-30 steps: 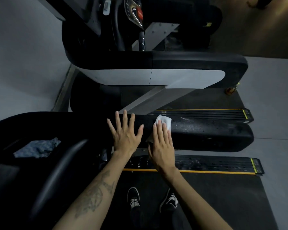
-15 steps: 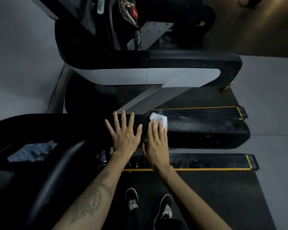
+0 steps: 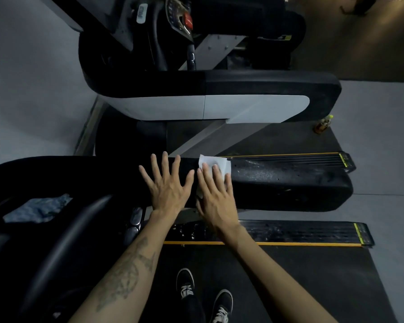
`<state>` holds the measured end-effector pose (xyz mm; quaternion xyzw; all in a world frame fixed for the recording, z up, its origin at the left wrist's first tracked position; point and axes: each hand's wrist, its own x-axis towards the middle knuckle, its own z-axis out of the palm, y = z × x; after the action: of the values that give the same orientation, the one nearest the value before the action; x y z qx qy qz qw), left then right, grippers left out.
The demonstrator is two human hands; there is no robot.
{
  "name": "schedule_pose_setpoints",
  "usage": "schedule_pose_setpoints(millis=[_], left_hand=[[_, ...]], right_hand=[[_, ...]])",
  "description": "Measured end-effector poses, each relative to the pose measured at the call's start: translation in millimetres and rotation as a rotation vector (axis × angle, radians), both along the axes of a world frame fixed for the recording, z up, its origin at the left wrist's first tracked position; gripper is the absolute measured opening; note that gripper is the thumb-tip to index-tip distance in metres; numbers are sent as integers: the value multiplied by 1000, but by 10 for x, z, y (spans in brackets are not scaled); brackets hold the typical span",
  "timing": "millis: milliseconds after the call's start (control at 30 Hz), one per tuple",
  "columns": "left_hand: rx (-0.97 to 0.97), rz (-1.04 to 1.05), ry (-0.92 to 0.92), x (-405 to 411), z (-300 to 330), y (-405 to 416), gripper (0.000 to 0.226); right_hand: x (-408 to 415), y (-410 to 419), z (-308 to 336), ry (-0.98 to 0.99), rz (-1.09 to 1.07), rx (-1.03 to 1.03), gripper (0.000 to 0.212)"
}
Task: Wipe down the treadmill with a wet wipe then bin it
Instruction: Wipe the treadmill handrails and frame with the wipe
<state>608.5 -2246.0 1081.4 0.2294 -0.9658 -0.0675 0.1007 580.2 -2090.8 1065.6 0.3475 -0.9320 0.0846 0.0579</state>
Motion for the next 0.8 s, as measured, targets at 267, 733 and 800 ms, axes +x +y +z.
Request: schedule_pose_setpoints(millis=[267, 733, 800], left_hand=[[-30, -4, 17, -4, -27, 5, 74], [-45, -6, 35, -10, -41, -15, 71], [-48, -12, 30, 1, -37, -17, 71]], right_hand=[[147, 66, -93, -20, -96, -71, 87], [-23, 27, -56, 39, 41, -21, 86], [-134, 82, -6, 64, 118, 19, 84]])
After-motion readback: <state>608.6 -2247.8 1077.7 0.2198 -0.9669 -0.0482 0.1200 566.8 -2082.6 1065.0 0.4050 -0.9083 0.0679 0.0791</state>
